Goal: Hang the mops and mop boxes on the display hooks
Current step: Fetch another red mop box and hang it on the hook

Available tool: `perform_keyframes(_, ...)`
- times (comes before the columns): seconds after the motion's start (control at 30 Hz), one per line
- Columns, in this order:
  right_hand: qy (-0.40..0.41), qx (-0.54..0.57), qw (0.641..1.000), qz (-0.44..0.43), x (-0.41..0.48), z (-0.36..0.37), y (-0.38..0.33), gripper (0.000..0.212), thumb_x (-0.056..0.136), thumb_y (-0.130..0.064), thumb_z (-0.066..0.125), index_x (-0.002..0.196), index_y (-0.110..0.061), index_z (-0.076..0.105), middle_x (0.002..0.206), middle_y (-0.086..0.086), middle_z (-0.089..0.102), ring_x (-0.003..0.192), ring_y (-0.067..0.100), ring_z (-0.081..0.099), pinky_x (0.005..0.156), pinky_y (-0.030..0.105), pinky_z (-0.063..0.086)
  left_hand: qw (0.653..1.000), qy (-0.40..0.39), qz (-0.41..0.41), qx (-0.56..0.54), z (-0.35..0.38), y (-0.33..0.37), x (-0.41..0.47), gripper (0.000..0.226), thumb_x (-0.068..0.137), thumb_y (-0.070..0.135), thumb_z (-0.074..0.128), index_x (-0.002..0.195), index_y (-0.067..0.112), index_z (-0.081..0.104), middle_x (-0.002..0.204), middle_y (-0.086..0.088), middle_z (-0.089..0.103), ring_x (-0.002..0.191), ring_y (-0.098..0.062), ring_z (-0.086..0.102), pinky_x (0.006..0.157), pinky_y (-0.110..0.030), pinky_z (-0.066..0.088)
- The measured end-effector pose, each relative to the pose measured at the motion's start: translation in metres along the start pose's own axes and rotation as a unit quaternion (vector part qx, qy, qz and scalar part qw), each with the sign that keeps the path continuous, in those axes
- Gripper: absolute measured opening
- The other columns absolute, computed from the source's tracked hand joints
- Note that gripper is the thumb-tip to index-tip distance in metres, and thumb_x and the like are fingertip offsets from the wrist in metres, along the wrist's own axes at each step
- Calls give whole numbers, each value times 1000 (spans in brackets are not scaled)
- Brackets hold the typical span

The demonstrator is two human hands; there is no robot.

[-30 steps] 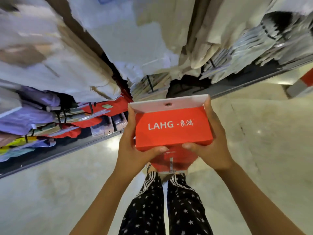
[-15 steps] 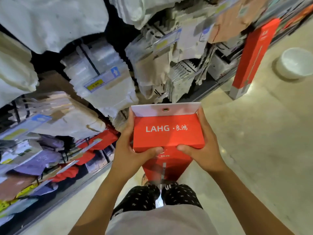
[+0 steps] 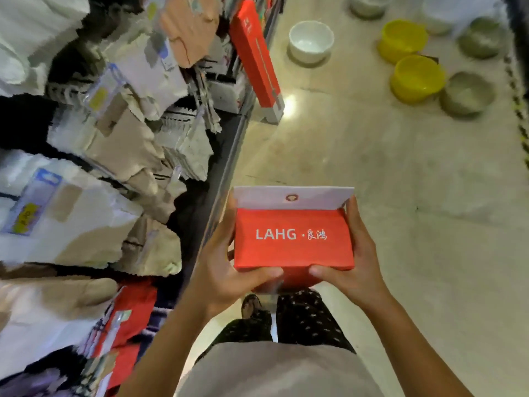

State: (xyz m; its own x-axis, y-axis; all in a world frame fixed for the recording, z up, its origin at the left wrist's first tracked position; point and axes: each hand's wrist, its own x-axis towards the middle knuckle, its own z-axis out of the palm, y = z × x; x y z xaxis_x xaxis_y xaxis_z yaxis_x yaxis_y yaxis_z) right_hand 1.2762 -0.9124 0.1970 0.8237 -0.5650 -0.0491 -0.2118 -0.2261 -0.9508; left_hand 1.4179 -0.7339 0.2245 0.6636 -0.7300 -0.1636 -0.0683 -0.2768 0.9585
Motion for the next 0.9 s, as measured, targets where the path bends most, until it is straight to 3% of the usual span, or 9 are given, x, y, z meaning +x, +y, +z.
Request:
perform_keyframes(0.1, 77, 2, 996, 39, -38, -15, 8, 114, 59, -78, 73, 152, -49, 13, 132, 6, 55, 121, 27, 57, 97, 57, 49, 995, -94, 0, 19, 20, 13, 5, 117, 55, 50, 83, 136, 72, 1, 125, 39, 51, 119, 7, 52, 90, -13, 48)
perform_keyframes(0.2, 150, 12, 985, 82, -79, -34, 16, 121, 56, -80, 73, 154, -41, 13, 131, 5, 56, 121, 25, 57, 98, 55, 48, 982, -187, 2, 39, 51, 25, 11, 119, 55, 51, 84, 142, 64, 4, 124, 36, 54, 118, 6, 55, 86, -8, 47)
perform_keyframes(0.33, 238, 37, 964, 113, -128, -63, 28, 119, 56, -80, 72, 154, -43, 15, 133, 2, 56, 123, 21, 57, 100, 52, 48, 960, -274, 4, 53, 107, 41, 16, 115, 55, 42, 92, 126, 81, 10, 115, 39, 57, 110, 12, 57, 80, -5, 47)
perform_keyframes(0.4, 276, 51, 952, 121, -149, -79, 32, 116, 55, -81, 72, 152, -48, 17, 133, -2, 57, 122, 17, 58, 101, 43, 49, 950, -307, 3, 59, 136, 46, 15, 117, 55, 37, 93, 124, 82, 11, 113, 37, 59, 109, 12, 57, 78, -7, 49)
perform_keyframes(0.5, 316, 65, 937, 135, -181, -105, 38, 109, 54, -83, 69, 146, -60, 16, 134, -9, 56, 122, 9, 57, 97, 27, 48, 931, -357, 8, 73, 183, 54, 8, 120, 48, 45, 90, 135, 73, 11, 117, 31, 61, 110, 7, 59, 83, -18, 54)
perform_keyframes(0.63, 371, 79, 912, 153, -225, -147, 57, 110, 53, -84, 69, 145, -61, 16, 136, -7, 56, 122, 7, 57, 96, 26, 48, 905, -412, 29, 101, 251, 71, -3, 120, 54, 37, 90, 138, 67, 9, 111, 38, 60, 107, 11, 59, 75, -10, 52)
perform_keyframes(0.77, 430, 94, 883, 162, -272, -198, 75, 107, 52, -84, 70, 142, -66, 16, 136, -13, 55, 121, 4, 58, 95, 21, 47, 878, -458, 53, 128, 331, 98, -20, 112, 55, 39, 85, 121, 84, 7, 110, 40, 59, 105, 13, 59, 74, -10, 52)
perform_keyframes(0.9, 462, 97, 864, 175, -317, -256, 93, 109, 52, -83, 71, 143, -65, 14, 139, -11, 53, 123, 6, 56, 100, 31, 49, 861, -491, 63, 119, 409, 116, -41, 118, 57, 36, 86, 134, 72, 4, 111, 36, 61, 104, 9, 62, 73, -11, 53)
